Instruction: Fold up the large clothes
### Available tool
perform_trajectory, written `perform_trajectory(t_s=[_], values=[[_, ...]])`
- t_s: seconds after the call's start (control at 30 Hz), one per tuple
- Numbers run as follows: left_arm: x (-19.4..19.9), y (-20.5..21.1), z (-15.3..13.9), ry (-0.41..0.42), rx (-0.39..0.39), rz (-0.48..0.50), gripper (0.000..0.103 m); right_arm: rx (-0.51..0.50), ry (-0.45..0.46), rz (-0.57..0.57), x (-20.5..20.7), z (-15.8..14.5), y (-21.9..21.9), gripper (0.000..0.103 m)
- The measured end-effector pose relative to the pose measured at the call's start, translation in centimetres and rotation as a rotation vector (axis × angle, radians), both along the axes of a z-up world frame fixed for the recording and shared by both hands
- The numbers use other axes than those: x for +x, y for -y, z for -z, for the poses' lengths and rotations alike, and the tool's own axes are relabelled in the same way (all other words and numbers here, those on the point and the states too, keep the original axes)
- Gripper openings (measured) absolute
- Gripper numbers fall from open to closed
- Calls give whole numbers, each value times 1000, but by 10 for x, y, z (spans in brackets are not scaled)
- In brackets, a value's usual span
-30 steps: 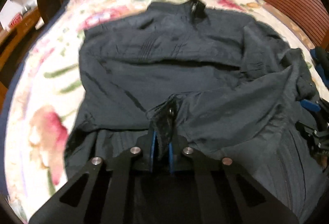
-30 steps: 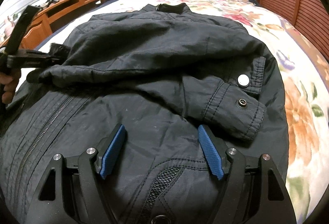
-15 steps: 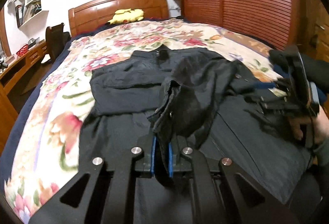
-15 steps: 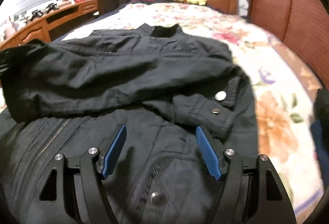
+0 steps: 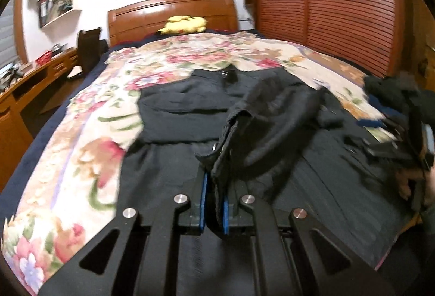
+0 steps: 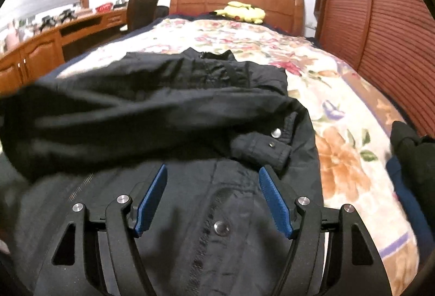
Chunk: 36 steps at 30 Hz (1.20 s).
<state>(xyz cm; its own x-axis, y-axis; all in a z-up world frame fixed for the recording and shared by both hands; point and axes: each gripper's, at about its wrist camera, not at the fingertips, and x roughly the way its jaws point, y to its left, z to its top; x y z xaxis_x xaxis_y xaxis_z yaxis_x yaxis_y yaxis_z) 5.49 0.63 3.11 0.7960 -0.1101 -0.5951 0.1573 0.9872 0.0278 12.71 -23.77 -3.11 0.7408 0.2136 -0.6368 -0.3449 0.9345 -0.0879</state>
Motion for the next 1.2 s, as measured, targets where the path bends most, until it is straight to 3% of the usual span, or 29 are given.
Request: perform_trajectory(t_s=[0.23, 0.4, 0.57, 0.7, 1.0, 1.2], values=[[42, -36, 6, -95, -15, -68, 16, 43, -4, -33, -4, 1, 11, 72], [27, -48, 15, -69, -48, -75, 39, 51, -35, -57, -3, 6, 16, 72], [6, -57, 26, -74, -62, -62, 50, 56, -30, -56, -7, 5, 21, 72], [-20, -64, 31, -65, -78, -59, 51, 43, -13, -50, -15, 3, 25, 72], [-75, -83, 37, -28, -50, -104, 51, 53, 15, -16, -49, -6, 43, 72], [-104, -89, 44, -20, -12, -123, 52, 8, 20, -9, -79, -9, 51, 72]])
